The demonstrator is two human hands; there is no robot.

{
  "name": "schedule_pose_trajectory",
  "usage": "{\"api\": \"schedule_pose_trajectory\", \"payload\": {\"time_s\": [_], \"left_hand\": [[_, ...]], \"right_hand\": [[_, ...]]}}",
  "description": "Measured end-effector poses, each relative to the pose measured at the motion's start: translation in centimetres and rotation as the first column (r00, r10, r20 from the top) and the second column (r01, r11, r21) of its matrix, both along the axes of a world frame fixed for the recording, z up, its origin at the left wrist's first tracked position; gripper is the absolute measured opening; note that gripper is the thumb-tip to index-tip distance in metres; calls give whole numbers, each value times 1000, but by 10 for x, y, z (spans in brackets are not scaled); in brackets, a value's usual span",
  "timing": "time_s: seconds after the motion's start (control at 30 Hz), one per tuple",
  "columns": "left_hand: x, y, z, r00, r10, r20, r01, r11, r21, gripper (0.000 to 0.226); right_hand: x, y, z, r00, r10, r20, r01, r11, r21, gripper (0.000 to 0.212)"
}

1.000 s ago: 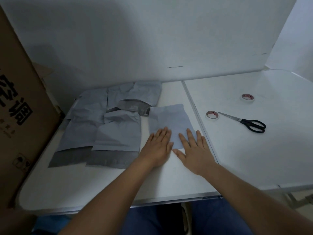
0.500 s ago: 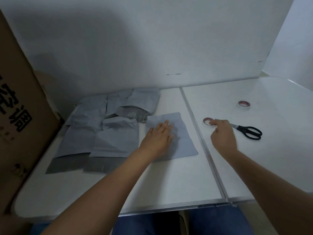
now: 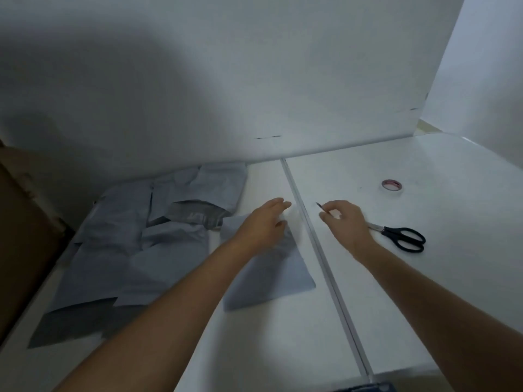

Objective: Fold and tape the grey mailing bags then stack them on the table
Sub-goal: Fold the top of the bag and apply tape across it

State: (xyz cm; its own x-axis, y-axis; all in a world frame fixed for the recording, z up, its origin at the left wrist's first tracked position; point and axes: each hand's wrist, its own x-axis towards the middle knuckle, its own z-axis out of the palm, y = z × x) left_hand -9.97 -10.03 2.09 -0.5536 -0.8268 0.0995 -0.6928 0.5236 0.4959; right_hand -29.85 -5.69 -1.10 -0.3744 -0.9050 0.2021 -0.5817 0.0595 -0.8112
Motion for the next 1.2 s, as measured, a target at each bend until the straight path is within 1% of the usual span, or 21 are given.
{"api": "schedule_pose_trajectory", "payload": {"time_s": [0.07, 0.1, 0.17, 0.23, 0.37, 0.47, 0.5, 0.57, 0.63, 0.7, 0.8, 0.87, 0.9, 0.93, 0.97, 1.0, 1.03, 1.07, 1.1, 1.13, 1.2], "left_hand": [[-7, -2, 1, 992, 10, -128, -6, 999, 34, 49], [-10, -3, 2, 987, 11, -159, -4, 999, 43, 51], [-12, -5, 4, 984, 28, -178, -26, 1000, 16, 52], [-8, -7, 4, 977, 73, -199, -87, 994, -63, 44], [15, -10, 4, 960, 123, -253, -181, 959, -220, 15], [37, -7, 4, 957, 169, -237, -219, 954, -203, 13], [44, -6, 5, 945, 208, -253, -250, 958, -144, 16], [58, -3, 7, 896, 313, -315, -306, 949, 73, 21], [67, 3, 9, 834, 399, -381, -288, 904, 316, 25], [72, 8, 11, 767, 479, -427, -239, 831, 503, 25], [76, 17, 17, 681, 593, -430, -142, 682, 717, 25], [79, 22, 17, 678, 614, -405, -63, 597, 800, 27], [80, 23, 14, 688, 610, -393, -56, 585, 809, 27], [81, 23, 11, 706, 593, -388, -82, 612, 786, 27], [83, 22, 7, 735, 559, -383, -150, 686, 712, 24], [84, 21, 4, 774, 514, -369, -249, 784, 569, 20], [86, 21, 2, 813, 465, -350, -338, 867, 367, 15], [88, 22, 3, 848, 410, -337, -375, 912, 165, 12], [90, 25, 5, 880, 342, -330, -358, 934, 13, 10], [91, 27, 6, 906, 276, -320, -318, 944, -85, 8], [93, 30, 4, 925, 221, -309, -277, 949, -151, 5]], "right_hand": [[14, -5, 20, 933, 34, 358, -63, 996, 69, 4], [20, -7, 27, 871, 67, 487, -120, 990, 78, 6], [31, -8, 37, 742, 134, 656, -235, 970, 67, 7], [42, -6, 44, 672, 186, 717, -313, 949, 48, 9], [62, -2, 49, 665, 295, 686, -465, 882, 72, 19], [78, 0, 51, 608, 334, 720, -547, 834, 74, 22], [84, 0, 51, 586, 335, 738, -556, 829, 65, 20], [95, -1, 51, 554, 333, 763, -562, 825, 48, 18], [105, -2, 51, 534, 332, 778, -561, 827, 32, 19], [114, -2, 50, 521, 340, 783, -563, 826, 16, 20], [125, -1, 48, 498, 373, 783, -577, 817, -22, 20], [129, 1, 46, 499, 377, 781, -571, 821, -31, 20], [130, 2, 45, 504, 372, 780, -568, 823, -25, 20], [131, 3, 45, 513, 366, 776, -567, 824, -14, 20], [131, 5, 45, 531, 359, 767, -564, 826, 4, 20], [130, 7, 45, 559, 350, 752, -559, 828, 29, 19], [130, 8, 45, 593, 340, 730, -552, 832, 61, 20], [129, 10, 45, 623, 331, 709, -545, 834, 90, 20], [129, 11, 45, 637, 327, 699, -544, 833, 106, 20], [129, 12, 46, 633, 327, 702, -548, 830, 107, 20], [129, 16, 48, 606, 336, 721, -568, 817, 97, 20]]}}
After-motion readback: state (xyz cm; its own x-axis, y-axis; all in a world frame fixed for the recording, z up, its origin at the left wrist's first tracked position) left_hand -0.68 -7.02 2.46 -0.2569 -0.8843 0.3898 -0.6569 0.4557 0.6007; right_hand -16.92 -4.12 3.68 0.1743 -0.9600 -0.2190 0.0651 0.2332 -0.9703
